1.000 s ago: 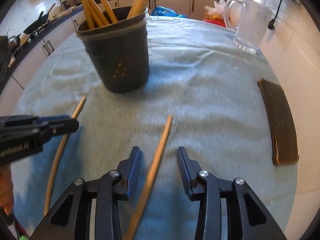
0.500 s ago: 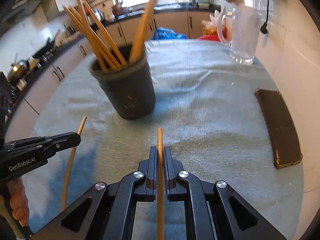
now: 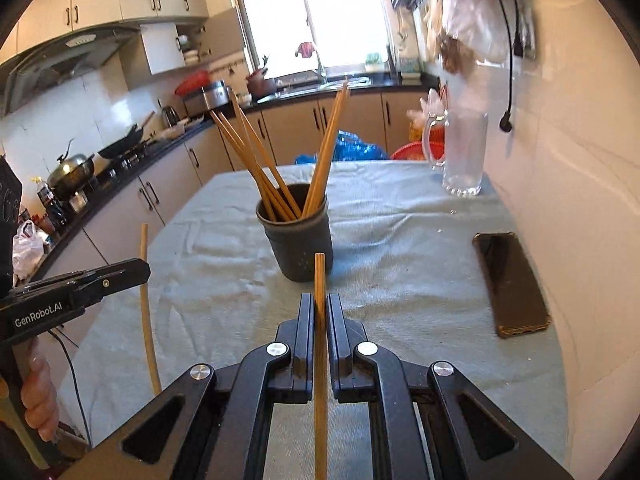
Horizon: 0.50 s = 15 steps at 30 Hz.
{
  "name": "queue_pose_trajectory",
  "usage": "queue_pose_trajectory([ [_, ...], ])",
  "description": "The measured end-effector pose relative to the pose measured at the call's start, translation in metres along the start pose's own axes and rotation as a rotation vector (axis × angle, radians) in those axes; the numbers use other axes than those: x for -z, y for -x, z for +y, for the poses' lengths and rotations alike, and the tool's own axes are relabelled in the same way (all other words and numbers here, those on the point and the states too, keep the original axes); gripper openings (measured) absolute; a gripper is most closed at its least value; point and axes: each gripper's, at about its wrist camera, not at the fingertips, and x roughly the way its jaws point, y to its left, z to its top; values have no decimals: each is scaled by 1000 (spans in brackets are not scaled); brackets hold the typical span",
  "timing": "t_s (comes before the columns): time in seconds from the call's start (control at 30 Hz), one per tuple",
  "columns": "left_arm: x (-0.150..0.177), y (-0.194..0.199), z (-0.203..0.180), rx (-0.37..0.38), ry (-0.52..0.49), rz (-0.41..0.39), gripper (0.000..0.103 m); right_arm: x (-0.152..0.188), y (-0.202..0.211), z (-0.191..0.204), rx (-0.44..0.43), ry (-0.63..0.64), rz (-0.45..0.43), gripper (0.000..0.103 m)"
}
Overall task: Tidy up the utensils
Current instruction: 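Lift both held chopsticks up toward the black cup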
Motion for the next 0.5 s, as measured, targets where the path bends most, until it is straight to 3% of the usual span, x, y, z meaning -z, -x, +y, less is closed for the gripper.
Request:
queue_pose_trajectory([
  [0.5,14,57,-35,-25,-110,-113,5,6,64,15,11,31,-116,7],
])
